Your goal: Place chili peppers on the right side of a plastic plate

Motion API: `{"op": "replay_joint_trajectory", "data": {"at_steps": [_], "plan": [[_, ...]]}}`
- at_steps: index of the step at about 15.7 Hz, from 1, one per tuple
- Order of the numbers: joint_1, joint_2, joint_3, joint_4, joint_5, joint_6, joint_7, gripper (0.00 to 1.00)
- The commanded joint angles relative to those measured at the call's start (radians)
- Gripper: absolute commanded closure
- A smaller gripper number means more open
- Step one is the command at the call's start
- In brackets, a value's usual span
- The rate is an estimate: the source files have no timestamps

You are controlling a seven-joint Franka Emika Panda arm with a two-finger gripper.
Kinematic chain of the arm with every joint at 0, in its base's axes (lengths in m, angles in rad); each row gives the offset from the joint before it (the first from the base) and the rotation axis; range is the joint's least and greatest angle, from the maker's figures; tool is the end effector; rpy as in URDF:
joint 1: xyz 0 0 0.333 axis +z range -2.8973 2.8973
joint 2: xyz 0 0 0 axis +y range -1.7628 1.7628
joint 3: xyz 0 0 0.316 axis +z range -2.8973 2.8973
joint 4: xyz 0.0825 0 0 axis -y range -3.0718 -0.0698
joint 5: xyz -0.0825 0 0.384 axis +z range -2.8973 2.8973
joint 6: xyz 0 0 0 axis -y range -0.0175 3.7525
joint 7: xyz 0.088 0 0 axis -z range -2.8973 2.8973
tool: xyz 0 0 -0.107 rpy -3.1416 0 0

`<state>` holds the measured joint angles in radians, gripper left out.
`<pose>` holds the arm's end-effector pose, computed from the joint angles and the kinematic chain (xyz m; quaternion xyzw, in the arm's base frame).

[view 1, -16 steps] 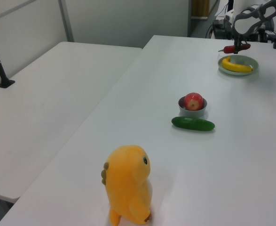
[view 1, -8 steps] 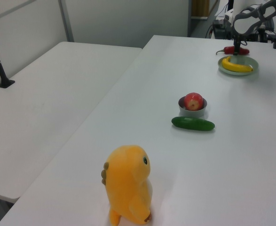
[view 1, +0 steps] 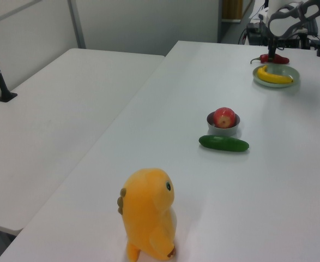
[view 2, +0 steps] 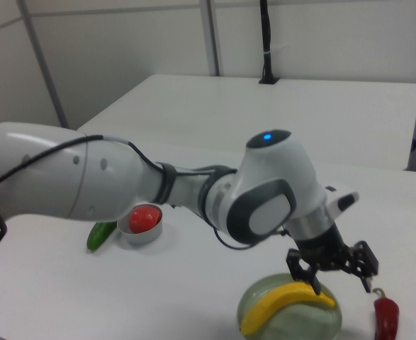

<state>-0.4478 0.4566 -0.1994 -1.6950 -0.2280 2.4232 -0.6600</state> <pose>0.5621 -0.4052 0.3646 0.9777 0.0964 0.0306 0.1842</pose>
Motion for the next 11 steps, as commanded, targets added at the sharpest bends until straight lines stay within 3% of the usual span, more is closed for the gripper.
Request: {"op": "replay_joint_trajectory", "data": {"at_steps": [1,5,8,11], "plan": [[0.052,-0.100,0.000,-0.020,0.059,-0.134,0.052,0.00],[0.144,-0.211,0.002,-0.019,0.163,-0.323,0.207,0.00],[0.257,-0.294,0.006,-0.018,0.173,-0.461,0.339,0.00],[0.351,-0.360,0.023,-0.019,0.255,-0.501,0.469,0.00]]}}
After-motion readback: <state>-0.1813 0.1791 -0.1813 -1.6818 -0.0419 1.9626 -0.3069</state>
